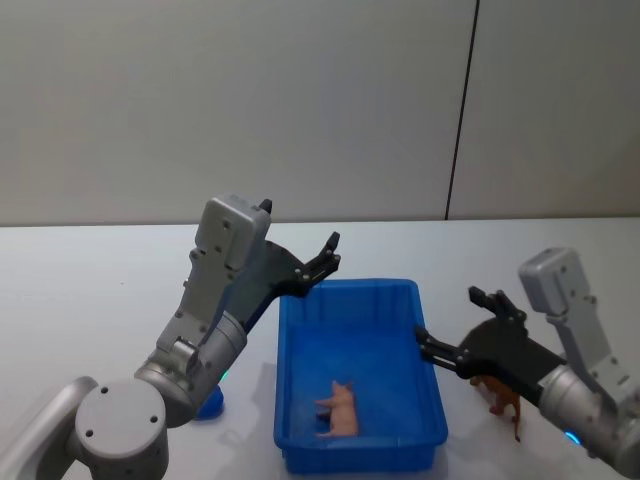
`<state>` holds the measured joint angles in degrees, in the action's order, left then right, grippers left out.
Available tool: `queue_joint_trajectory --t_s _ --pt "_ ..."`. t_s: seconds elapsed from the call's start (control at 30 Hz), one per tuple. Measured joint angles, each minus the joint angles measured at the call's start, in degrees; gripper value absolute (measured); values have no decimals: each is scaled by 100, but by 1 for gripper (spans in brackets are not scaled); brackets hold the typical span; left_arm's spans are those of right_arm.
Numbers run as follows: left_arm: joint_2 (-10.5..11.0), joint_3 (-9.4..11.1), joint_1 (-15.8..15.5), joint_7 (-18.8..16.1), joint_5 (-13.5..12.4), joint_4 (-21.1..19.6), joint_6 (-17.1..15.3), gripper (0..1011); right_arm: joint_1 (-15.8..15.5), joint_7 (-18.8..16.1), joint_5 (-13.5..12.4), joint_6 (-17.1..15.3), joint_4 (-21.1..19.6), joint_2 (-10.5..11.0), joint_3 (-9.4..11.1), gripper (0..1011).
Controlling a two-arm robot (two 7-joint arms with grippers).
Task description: Pick up the two dolls from the table and place them into the box.
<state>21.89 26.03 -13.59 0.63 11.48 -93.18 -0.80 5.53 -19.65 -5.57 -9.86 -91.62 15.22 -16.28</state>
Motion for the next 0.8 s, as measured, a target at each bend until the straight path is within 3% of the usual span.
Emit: queue_joint_trajectory --t_s 0.47,0.8 --pt "0 0 0 0 0 0 0 1002 -321 241 -192 -303 -78 348 216 1001" --pt "0 0 0 0 0 0 0 1001 -425 284 -262 -611 27 438 257 1001"
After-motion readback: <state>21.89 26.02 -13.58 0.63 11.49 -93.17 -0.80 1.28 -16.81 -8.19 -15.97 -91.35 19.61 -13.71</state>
